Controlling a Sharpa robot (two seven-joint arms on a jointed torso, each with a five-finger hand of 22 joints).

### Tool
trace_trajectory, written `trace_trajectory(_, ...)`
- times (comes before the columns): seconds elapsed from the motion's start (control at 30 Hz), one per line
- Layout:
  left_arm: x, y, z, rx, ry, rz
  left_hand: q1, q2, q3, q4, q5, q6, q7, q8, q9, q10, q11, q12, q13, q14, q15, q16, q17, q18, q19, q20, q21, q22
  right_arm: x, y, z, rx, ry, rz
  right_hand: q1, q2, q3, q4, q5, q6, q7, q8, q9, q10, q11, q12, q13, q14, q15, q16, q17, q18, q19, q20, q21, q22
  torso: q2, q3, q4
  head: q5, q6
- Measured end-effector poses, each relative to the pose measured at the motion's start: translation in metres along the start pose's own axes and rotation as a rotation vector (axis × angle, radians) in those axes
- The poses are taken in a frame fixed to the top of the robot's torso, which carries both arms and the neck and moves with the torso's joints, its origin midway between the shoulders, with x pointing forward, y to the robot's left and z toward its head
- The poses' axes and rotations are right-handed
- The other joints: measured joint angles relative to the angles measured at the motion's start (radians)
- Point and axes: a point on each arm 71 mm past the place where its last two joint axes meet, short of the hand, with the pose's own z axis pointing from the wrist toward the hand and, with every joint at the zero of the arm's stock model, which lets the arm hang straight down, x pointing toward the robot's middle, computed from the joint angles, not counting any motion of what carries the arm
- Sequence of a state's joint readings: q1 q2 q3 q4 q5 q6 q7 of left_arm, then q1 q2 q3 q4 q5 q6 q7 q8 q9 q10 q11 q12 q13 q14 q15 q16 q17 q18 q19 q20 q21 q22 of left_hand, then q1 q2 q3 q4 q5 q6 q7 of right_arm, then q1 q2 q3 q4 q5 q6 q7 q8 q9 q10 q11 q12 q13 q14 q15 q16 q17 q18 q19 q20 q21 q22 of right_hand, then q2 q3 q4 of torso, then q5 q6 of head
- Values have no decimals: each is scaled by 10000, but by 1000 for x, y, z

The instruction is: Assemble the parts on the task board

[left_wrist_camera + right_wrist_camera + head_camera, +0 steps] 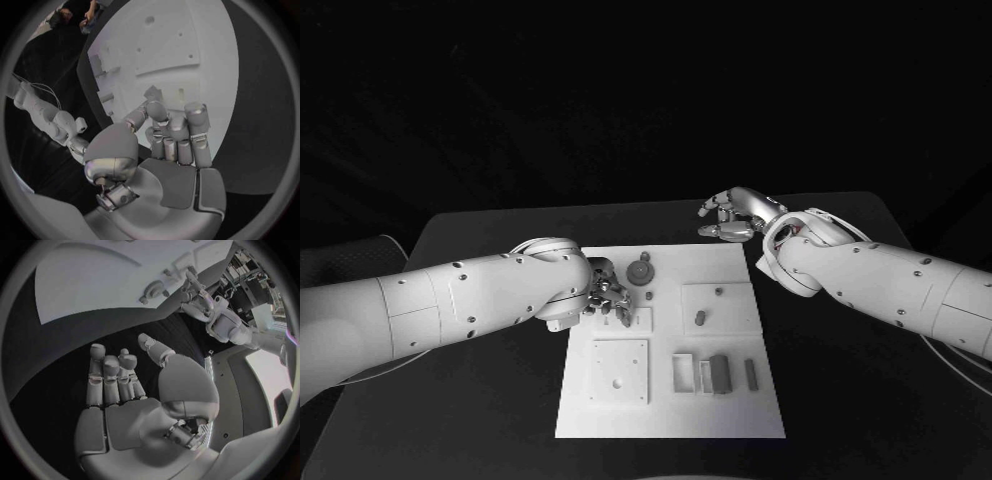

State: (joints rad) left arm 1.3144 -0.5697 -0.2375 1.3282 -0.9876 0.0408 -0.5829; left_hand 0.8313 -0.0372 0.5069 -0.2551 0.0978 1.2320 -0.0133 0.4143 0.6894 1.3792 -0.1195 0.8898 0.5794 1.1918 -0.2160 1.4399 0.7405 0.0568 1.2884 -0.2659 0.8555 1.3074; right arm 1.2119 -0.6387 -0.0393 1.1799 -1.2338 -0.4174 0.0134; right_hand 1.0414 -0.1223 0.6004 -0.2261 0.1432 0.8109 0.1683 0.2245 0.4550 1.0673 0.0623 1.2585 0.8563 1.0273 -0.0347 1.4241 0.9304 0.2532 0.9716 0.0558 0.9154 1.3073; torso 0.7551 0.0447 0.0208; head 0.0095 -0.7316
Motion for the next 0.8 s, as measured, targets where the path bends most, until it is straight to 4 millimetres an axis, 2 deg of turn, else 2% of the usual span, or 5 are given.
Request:
trace_trajectory(0.17, 0, 1, 0, 11, -44, -41, -77, -77, -22, 80, 0, -13, -13, -27, -29, 1, -1, 0, -10, -2, 2, 0, 0, 1, 0, 1, 0, 0, 0, 0, 0, 7, -2, -3, 0, 0, 0, 0, 0, 1, -2, 0, 0, 1, -1, 0, 0, -1, 2, 0, 0, 3, 0, 0, 0, 0, -1, 1, -3, -5, 4)
trace_trajectory(0.8, 1, -2, 0, 126, 28, -31, -36, -117, 5, 107, 0, -28, -35, -28, -27, 4, -3, 38, -10, -20, 21, 0, 0, 1, 1, 2, 0, -1, 0, -1, 0, 16, 0, -4, 0, 0, 0, 0, 0, -43, 8, 0, -8, -22, 22, 0, -8, -18, 18, 0, 1, -9, 0, 0, 0, 0, -8, -6, 2, -30, -20)
